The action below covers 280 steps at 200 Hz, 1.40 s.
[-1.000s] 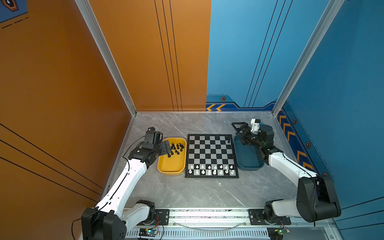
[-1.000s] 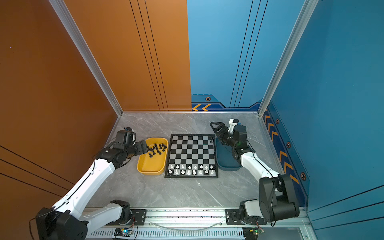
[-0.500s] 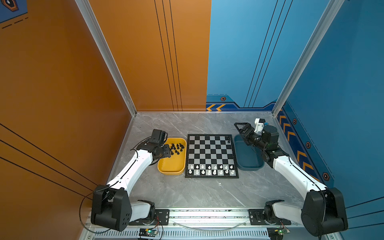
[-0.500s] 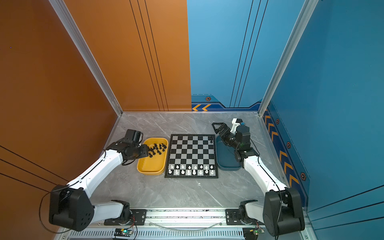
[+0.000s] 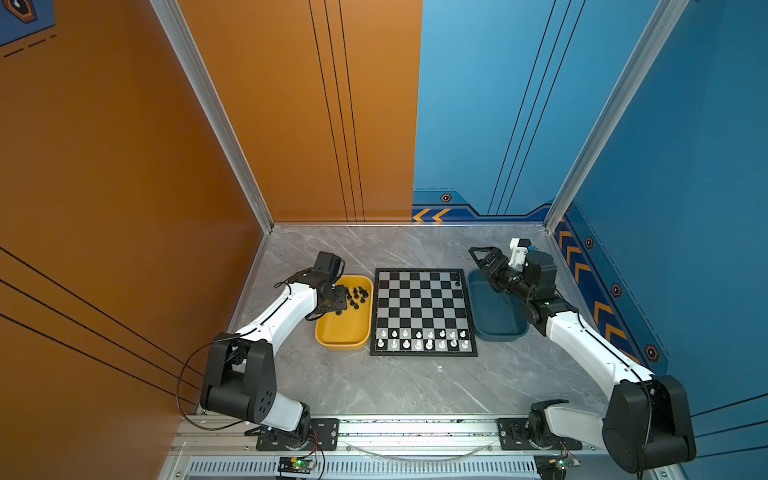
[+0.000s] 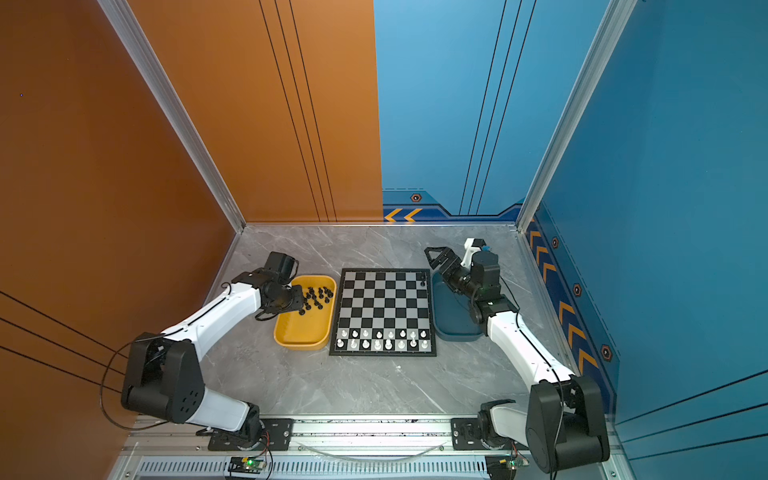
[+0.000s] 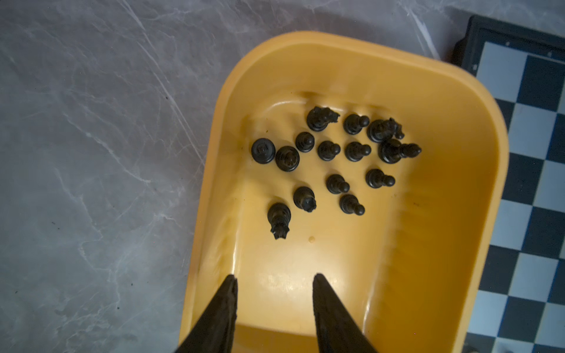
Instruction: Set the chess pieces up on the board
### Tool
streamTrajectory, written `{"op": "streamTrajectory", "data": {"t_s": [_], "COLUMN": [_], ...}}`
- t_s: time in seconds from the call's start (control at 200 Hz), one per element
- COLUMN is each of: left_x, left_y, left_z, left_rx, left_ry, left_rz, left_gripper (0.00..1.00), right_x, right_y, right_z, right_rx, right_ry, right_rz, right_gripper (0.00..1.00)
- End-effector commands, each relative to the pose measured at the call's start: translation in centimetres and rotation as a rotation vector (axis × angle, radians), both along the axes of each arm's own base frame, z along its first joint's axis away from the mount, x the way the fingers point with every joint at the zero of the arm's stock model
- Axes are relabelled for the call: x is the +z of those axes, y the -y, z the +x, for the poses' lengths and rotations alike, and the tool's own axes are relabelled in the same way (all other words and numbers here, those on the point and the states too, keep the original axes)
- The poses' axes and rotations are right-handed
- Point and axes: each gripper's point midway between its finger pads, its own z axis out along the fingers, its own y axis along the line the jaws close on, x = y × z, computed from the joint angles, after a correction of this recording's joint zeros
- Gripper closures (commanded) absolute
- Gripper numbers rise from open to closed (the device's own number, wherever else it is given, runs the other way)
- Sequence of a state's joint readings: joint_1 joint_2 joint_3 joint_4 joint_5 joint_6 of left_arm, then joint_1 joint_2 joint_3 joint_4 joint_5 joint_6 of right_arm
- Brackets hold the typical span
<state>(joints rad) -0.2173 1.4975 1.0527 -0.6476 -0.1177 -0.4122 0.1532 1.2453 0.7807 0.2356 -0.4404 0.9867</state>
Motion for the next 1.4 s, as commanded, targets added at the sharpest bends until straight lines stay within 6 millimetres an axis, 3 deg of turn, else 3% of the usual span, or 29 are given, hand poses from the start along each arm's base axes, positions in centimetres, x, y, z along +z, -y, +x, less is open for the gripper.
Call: {"op": "streamTrajectory", "data": {"t_s": [0.0,0.165,0.395,0.831,1.396], "left_x": [0.2,1.2,2.6,1.1,-0.2], "left_y": [-0.6,-0.4,2.1,8.0,8.7], "left_z": [0.6,1.9,3.8,5.8,7.4], "left_rx": [0.013,0.018,-0.032,-0.173,-0.191], "left_ry": [0.002,0.042,0.089,0.061,0.049], "left_rz": [0.046,0.042,-0.002,0.014,0.034], "left_gripper": [0.58,0.59,0.62,0.67,0.78], "right_x": [0.9,0.8,0.5,0.4,-0.2], "right_y": [0.5,0.5,0.6,0.6,0.4], "right_z": [0.3,0.3,0.5,0.5,0.9], "right_rx": [-0.013,-0.017,-0.018,-0.015,-0.012], "right_ry": [0.028,0.024,0.018,0.015,-0.001], "right_rz": [-0.030,-0.033,-0.034,-0.040,-0.038], "right_gripper": [0.00,0.00,0.00,0.00,0.00]}}
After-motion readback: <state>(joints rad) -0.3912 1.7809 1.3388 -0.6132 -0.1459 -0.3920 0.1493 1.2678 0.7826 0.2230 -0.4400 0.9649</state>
